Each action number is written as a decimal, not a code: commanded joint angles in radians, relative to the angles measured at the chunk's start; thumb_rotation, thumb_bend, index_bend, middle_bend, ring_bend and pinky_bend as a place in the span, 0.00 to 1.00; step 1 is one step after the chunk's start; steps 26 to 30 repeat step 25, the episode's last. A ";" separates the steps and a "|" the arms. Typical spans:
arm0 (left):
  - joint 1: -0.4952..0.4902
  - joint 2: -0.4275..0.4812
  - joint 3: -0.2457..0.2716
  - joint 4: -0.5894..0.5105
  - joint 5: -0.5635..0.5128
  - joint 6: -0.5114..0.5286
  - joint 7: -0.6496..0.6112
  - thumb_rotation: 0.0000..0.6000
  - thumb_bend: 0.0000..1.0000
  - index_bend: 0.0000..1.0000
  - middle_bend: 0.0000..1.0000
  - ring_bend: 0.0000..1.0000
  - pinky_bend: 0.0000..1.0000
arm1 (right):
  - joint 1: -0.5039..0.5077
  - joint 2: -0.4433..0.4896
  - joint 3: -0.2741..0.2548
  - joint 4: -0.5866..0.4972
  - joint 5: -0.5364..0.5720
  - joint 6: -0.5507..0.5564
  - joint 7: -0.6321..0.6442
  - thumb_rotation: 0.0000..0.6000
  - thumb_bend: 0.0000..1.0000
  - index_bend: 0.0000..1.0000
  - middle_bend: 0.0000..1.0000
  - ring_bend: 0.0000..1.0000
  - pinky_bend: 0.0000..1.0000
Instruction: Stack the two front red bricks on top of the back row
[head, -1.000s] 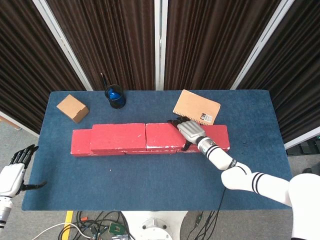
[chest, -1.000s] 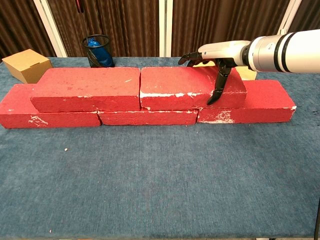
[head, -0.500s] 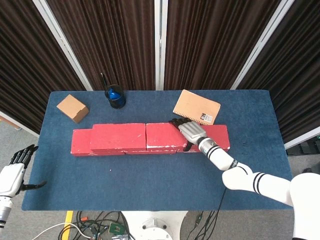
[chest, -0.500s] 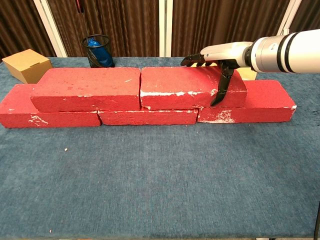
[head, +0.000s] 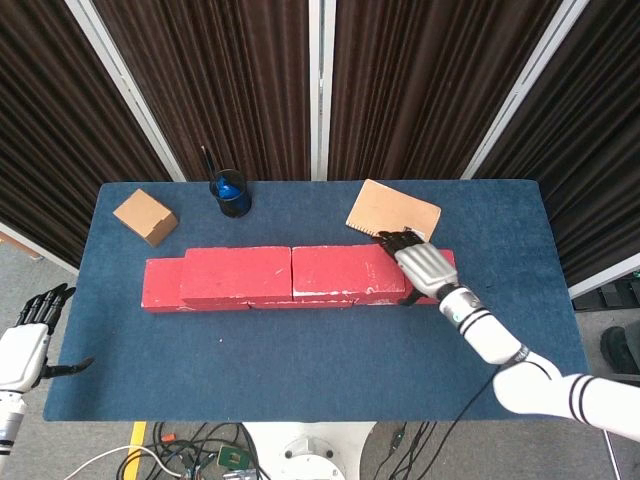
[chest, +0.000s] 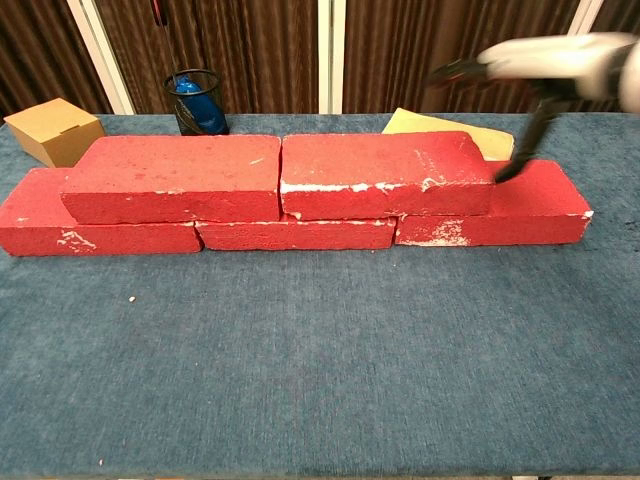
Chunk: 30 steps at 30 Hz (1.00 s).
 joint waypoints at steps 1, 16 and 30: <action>0.002 -0.008 -0.006 -0.005 0.006 0.019 0.041 1.00 0.00 0.00 0.00 0.00 0.00 | -0.199 0.129 -0.093 -0.112 -0.103 0.284 -0.116 1.00 0.00 0.00 0.00 0.00 0.00; 0.024 -0.014 -0.021 -0.019 0.006 0.086 0.127 1.00 0.00 0.00 0.00 0.00 0.00 | -0.623 -0.013 -0.191 0.131 -0.255 0.768 -0.044 1.00 0.00 0.00 0.00 0.00 0.00; 0.041 -0.052 -0.027 0.009 0.026 0.146 0.199 1.00 0.00 0.00 0.00 0.00 0.00 | -0.719 -0.056 -0.183 0.216 -0.305 0.818 0.045 1.00 0.00 0.00 0.00 0.00 0.00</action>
